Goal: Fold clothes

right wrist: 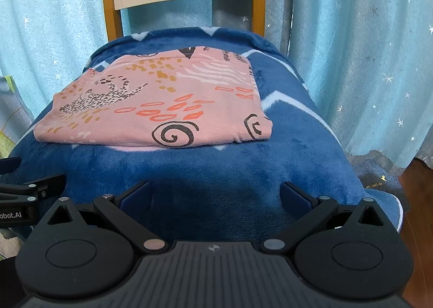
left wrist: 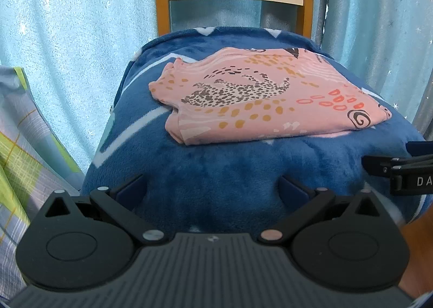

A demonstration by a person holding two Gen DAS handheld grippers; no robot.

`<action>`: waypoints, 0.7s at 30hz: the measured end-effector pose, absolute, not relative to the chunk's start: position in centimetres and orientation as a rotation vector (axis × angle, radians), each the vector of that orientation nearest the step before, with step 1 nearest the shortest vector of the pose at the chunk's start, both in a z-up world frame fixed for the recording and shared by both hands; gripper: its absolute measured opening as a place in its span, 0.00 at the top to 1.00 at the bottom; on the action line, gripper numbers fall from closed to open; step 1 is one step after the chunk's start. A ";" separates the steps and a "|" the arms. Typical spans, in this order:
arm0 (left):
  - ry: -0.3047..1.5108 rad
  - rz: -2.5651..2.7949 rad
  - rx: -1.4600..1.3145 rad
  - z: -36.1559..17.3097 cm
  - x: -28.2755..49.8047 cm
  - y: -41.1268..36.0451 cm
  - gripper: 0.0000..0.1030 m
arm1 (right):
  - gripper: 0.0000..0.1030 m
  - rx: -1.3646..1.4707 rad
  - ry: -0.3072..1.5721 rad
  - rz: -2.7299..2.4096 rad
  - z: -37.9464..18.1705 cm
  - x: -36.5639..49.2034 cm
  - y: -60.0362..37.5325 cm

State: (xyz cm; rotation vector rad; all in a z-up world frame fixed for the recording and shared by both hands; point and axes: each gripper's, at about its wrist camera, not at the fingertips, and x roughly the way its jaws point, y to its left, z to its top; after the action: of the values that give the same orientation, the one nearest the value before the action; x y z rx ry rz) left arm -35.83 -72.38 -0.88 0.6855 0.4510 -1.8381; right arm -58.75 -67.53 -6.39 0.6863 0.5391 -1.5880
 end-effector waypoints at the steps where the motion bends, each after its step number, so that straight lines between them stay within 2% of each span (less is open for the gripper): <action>1: 0.451 -1.837 0.686 -0.9 -35.9 -72.4 0.00 | 0.00 0.686 0.538 -1.588 -6.4 -58.8 -67.5; 21: 0.449 -1.834 0.684 -1.0 -35.9 -72.4 0.00 | 0.00 0.678 0.537 -1.595 -6.5 -58.7 -67.8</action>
State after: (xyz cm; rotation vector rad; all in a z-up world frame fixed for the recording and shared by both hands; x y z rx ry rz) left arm -35.92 -72.41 -0.95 0.6842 0.4492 -1.8338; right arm -58.65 -67.76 -6.52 0.6780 0.5370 -1.5948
